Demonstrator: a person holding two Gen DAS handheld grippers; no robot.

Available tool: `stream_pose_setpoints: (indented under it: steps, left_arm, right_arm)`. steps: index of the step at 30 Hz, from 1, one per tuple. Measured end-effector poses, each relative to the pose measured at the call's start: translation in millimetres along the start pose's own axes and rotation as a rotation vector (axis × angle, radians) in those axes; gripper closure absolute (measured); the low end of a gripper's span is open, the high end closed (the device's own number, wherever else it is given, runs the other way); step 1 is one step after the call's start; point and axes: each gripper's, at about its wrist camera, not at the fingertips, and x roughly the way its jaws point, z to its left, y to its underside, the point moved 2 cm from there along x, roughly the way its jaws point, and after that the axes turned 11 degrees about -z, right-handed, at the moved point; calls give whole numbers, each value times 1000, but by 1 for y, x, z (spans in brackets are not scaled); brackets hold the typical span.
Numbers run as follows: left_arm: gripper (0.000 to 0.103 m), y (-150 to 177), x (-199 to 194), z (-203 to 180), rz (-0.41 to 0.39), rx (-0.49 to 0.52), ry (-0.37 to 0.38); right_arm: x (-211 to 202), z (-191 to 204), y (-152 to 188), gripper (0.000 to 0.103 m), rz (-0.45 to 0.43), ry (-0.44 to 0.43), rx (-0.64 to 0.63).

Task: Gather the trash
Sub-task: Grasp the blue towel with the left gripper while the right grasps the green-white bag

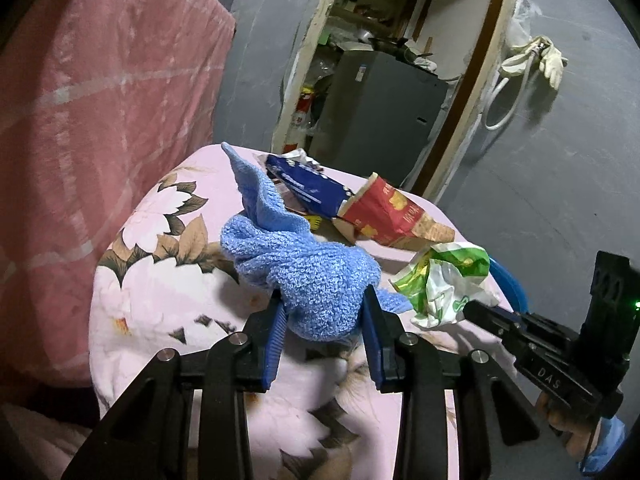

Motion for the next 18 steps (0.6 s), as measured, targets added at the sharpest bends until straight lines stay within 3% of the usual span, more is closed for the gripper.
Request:
stream_pose_setpoints:
  steps: [9, 18]
  left_arm:
    - [73, 5, -5, -25, -48, 63, 28]
    - [73, 5, -6, -39, -72, 87, 44]
  right_arm:
    - [-39, 2, -12, 99, -127, 60, -54]
    - [-59, 4, -17, 101, -192, 92, -102]
